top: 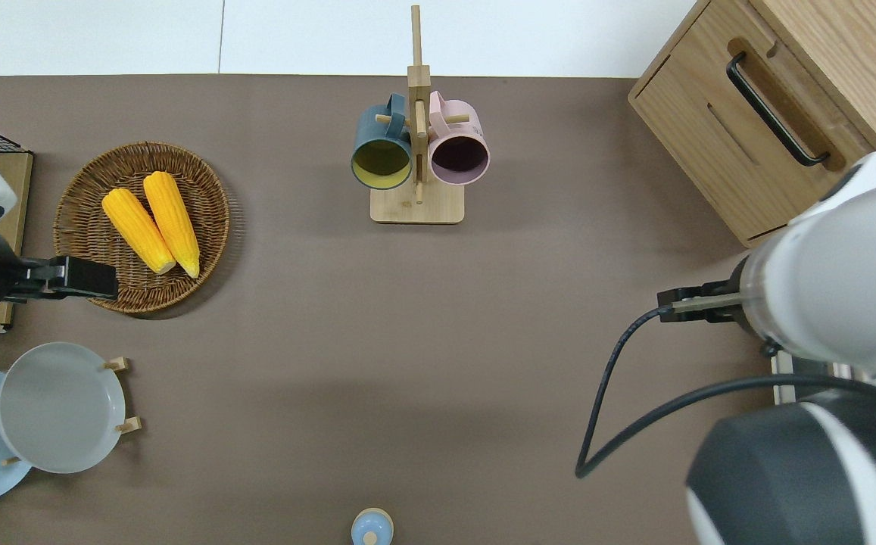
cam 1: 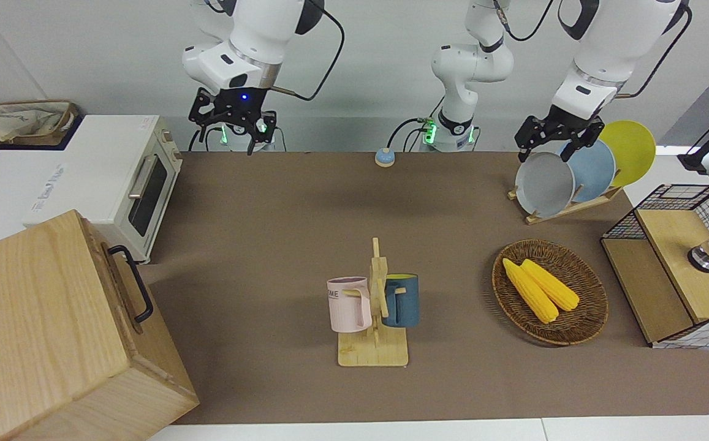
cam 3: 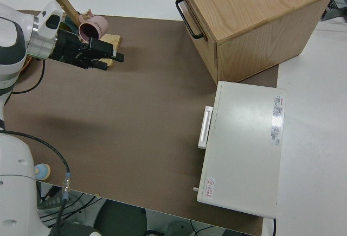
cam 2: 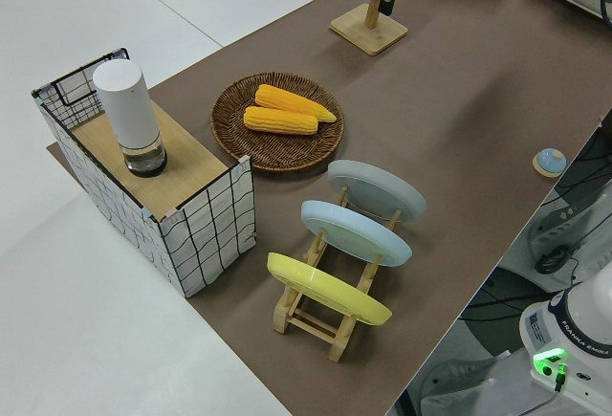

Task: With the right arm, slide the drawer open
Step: 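Reach the right gripper up to the black drawer handle and grasp it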

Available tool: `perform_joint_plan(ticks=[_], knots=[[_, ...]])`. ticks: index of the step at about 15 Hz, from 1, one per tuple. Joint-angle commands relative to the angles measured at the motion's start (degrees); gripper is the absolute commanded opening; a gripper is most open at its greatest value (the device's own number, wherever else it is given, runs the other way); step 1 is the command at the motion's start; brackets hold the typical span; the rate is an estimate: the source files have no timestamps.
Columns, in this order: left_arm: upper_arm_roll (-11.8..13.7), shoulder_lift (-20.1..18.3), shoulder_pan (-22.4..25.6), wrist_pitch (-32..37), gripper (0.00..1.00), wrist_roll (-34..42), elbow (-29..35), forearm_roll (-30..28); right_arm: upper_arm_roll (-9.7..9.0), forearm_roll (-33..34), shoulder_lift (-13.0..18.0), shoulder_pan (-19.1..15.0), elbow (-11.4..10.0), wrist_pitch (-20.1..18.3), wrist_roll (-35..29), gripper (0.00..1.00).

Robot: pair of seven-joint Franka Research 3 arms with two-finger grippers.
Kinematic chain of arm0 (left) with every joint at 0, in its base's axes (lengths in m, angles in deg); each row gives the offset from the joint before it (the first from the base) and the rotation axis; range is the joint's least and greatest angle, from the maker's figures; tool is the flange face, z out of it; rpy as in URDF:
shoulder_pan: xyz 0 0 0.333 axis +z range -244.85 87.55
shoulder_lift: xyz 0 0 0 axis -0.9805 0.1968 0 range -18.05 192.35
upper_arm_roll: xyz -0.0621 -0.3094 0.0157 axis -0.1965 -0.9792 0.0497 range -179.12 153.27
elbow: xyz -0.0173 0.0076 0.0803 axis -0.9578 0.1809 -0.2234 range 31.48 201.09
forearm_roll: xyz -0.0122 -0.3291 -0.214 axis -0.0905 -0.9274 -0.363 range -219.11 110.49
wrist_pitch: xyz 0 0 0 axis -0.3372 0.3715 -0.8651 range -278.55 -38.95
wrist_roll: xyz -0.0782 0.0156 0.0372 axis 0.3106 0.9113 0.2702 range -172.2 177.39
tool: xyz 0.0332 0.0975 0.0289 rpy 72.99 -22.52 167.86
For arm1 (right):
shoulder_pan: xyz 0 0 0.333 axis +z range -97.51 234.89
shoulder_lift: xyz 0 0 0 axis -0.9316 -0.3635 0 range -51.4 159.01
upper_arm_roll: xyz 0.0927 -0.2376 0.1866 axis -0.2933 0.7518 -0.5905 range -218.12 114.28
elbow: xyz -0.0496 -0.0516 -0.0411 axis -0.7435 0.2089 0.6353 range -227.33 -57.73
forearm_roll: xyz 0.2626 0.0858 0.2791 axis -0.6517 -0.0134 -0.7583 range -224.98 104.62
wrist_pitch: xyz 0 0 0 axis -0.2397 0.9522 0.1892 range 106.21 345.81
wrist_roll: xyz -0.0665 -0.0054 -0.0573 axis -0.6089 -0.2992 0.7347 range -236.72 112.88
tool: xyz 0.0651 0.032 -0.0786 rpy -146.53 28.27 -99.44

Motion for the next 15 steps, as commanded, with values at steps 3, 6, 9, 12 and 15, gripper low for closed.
perform_joint_plan(ticks=[3, 6, 9, 12, 15], knots=[[0.16, -0.48, -0.13, 0.82, 1.0, 0.08, -0.12, 0.73, -0.45, 13.66, -4.26, 3.09, -2.39, 0.68, -3.63, 0.99], [0.16, -0.48, -0.13, 0.74, 1.0, 0.08, -0.12, 0.73, -1.24, 21.55, -7.42, 5.11, -2.56, -0.29, -3.63, 0.99], [0.16, -0.48, -0.13, 0.82, 1.0, 0.08, -0.12, 0.73, -1.24, 28.51, -10.15, 6.87, -3.62, -1.08, -3.1, 0.99], [0.16, -0.48, -0.13, 0.82, 1.0, 0.08, -0.12, 0.73, -1.24, 36.23, -13.13, 7.84, -3.62, -1.35, -2.93, 0.99], [0.16, -0.48, -0.13, 0.82, 1.0, 0.08, -0.12, 0.73, -1.15, 40.99, -14.54, 7.75, -3.62, -1.26, -2.4, 0.99]])
